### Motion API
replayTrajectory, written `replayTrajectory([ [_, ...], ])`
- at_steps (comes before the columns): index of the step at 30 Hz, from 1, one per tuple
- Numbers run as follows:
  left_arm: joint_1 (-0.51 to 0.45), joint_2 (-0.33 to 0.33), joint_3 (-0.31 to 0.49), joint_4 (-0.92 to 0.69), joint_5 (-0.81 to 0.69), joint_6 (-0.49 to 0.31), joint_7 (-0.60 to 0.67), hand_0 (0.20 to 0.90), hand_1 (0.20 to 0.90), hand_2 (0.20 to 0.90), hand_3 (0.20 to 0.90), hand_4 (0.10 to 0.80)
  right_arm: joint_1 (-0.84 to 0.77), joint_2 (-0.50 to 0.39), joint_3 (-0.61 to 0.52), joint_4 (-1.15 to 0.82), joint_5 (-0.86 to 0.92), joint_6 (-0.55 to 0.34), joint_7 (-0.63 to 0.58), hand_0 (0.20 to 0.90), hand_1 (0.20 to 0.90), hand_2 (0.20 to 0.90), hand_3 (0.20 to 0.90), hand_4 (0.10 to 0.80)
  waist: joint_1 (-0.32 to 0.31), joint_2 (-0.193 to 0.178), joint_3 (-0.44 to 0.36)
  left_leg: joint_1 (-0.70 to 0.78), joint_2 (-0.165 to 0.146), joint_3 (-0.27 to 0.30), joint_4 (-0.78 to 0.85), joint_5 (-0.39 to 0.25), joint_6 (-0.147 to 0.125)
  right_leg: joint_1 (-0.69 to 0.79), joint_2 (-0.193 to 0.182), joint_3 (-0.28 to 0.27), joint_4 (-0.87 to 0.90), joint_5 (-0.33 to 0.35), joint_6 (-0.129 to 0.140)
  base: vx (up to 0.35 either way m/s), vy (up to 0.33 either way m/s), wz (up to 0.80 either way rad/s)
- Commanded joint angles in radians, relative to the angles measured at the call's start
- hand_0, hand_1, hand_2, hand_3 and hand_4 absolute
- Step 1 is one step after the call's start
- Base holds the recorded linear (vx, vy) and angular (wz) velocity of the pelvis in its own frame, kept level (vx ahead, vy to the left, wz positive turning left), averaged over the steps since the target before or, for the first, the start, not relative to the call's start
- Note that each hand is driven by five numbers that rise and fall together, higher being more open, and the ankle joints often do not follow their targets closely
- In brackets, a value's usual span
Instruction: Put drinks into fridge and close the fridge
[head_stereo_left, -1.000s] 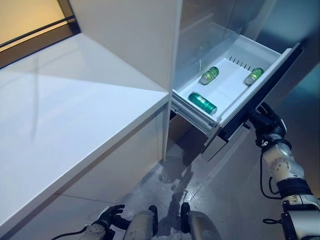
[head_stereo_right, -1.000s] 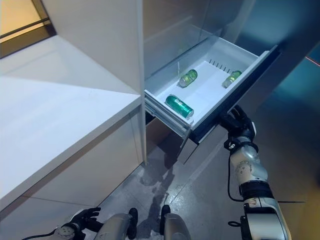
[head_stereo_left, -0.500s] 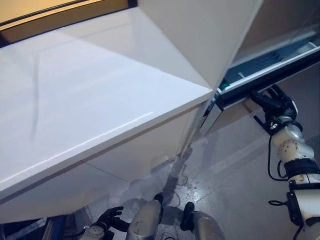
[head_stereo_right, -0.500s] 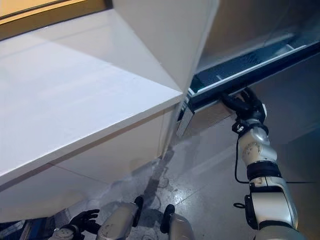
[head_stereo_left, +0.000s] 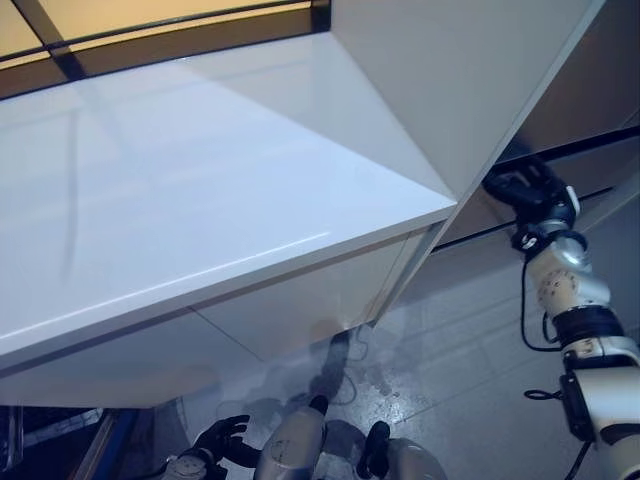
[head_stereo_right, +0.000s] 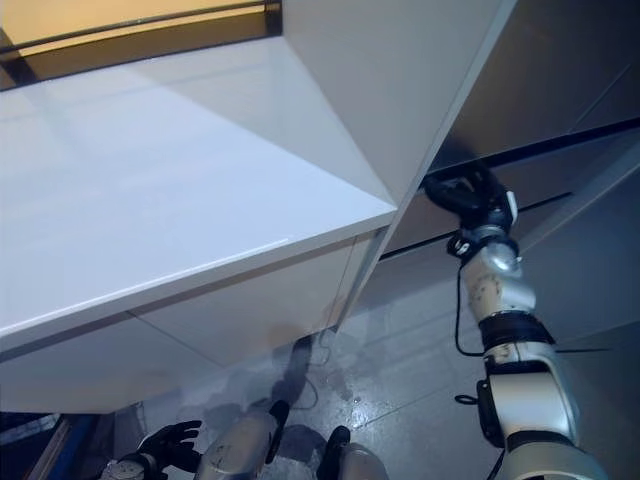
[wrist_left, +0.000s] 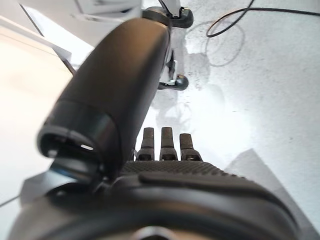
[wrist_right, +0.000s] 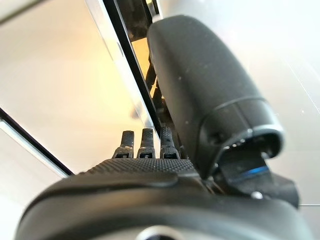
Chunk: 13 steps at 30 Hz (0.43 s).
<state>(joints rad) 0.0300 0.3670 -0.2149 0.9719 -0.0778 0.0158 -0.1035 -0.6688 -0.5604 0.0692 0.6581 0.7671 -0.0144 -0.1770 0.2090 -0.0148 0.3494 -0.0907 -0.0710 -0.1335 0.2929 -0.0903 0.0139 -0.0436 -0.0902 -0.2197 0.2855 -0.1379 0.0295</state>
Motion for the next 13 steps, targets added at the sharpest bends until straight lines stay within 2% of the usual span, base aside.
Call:
replayTrajectory([
  [1, 0.07, 0.01, 0.002, -0.001, 0.02, -0.051, -0.007, 0.9, 0.9, 0.9, 0.9, 0.8, 0.055, -0.002, -0.008, -0.146, -0.07, -0.113, -0.014, 0.9, 0.9, 0.9, 0.9, 0.8, -0.057, -0.011, -0.166, 0.061, -0.005, 0.081, -0.097, -0.048, 0.039, 0.029, 0.038, 0.07, -0.073, 0.022, -0.001, -0.076, -0.038, -0.47],
  [2, 0.075, -0.006, 0.016, -0.009, 0.011, -0.045, 0.003, 0.9, 0.9, 0.9, 0.9, 0.8, 0.163, 0.048, -0.007, -0.223, -0.093, -0.125, -0.007, 0.9, 0.9, 0.9, 0.9, 0.8, -0.086, -0.01, -0.18, 0.075, 0.0, 0.097, -0.127, -0.039, 0.036, 0.031, 0.044, 0.086, -0.099, 0.03, 0.005, -0.063, -0.034, -0.3],
  [3, 0.079, -0.008, 0.018, -0.011, 0.015, -0.045, 0.001, 0.9, 0.9, 0.9, 0.9, 0.8, 0.188, 0.059, -0.009, -0.241, -0.098, -0.115, -0.013, 0.9, 0.9, 0.9, 0.9, 0.8, -0.091, -0.01, -0.187, 0.079, 0.001, 0.102, -0.136, -0.036, 0.035, 0.032, 0.045, 0.09, -0.106, 0.033, 0.006, -0.081, -0.044, -0.36],
  [4, 0.089, -0.021, 0.034, -0.021, 0.015, -0.041, 0.003, 0.9, 0.9, 0.9, 0.9, 0.8, 0.307, 0.089, -0.022, -0.283, -0.12, -0.127, 0.038, 0.9, 0.9, 0.9, 0.9, 0.8, -0.118, -0.008, -0.203, 0.09, 0.005, 0.116, -0.164, -0.025, 0.032, 0.034, 0.052, 0.104, -0.13, 0.042, 0.011, -0.064, -0.044, -0.43],
  [6, 0.09, -0.031, 0.049, -0.025, 0.008, -0.033, -0.005, 0.9, 0.9, 0.9, 0.9, 0.8, 0.439, 0.121, -0.022, -0.302, -0.175, -0.152, 0.092, 0.9, 0.9, 0.9, 0.9, 0.8, -0.147, -0.006, -0.224, 0.107, 0.009, 0.137, -0.196, -0.014, 0.028, 0.04, 0.058, 0.116, -0.161, 0.055, 0.018, -0.071, -0.045, -0.49],
  [9, 0.069, -0.034, 0.059, -0.01, -0.03, -0.028, -0.025, 0.9, 0.9, 0.9, 0.9, 0.8, 0.544, 0.146, 0.001, -0.263, -0.26, -0.152, 0.161, 0.9, 0.9, 0.9, 0.9, 0.8, -0.183, -0.004, -0.243, 0.133, 0.016, 0.166, -0.247, 0.002, 0.019, 0.055, 0.065, 0.122, -0.204, 0.071, 0.026, -0.076, -0.035, -0.45],
  [13, 0.035, -0.033, 0.061, 0.002, -0.086, -0.016, -0.055, 0.9, 0.9, 0.9, 0.9, 0.8, 0.622, 0.156, 0.045, -0.168, -0.312, -0.083, 0.25, 0.9, 0.9, 0.9, 0.9, 0.8, -0.217, -0.004, -0.253, 0.155, 0.019, 0.194, -0.285, 0.016, 0.008, 0.072, 0.073, 0.125, -0.252, 0.092, 0.034, -0.079, -0.015, -0.35],
])
